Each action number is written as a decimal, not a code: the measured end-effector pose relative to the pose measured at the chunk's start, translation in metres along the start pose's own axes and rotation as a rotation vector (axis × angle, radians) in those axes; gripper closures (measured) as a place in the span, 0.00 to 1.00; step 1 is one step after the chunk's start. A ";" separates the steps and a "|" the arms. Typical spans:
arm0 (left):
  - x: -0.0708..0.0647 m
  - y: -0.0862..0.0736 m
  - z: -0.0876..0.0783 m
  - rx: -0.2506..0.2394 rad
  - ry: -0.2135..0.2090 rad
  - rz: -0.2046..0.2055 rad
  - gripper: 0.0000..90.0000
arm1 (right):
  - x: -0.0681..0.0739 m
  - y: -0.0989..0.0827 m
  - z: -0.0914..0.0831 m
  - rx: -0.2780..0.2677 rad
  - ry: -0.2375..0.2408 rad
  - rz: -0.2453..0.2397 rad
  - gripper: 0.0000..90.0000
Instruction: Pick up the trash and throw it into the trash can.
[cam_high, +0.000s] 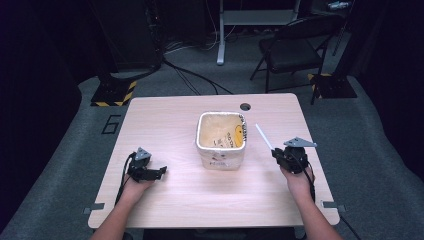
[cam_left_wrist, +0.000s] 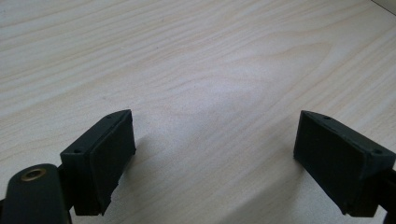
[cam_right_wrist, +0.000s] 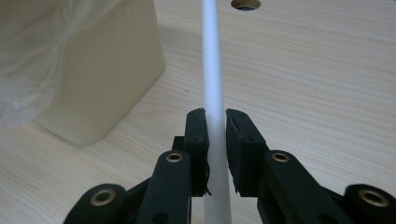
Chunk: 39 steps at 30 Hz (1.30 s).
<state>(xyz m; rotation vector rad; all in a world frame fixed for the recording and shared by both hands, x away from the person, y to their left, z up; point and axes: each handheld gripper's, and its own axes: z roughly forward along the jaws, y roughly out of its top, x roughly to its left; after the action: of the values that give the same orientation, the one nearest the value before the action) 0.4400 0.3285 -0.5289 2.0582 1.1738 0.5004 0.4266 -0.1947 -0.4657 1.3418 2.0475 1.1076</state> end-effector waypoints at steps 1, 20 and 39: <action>0.000 0.000 0.000 -0.001 0.000 0.000 0.13 | 0.000 0.001 -0.001 -0.003 0.006 -0.001 0.87; 0.000 0.000 0.000 -0.001 0.000 -0.001 0.14 | 0.009 0.037 -0.021 -0.062 0.083 -0.032 0.87; 0.000 0.000 0.000 -0.001 0.000 -0.001 0.13 | 0.031 0.070 -0.015 -0.087 0.146 -0.076 0.87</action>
<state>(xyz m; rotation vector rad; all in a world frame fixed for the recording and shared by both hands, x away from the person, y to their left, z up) 0.4400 0.3284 -0.5290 2.0571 1.1739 0.5001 0.4407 -0.1576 -0.3984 1.1617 2.1074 1.2779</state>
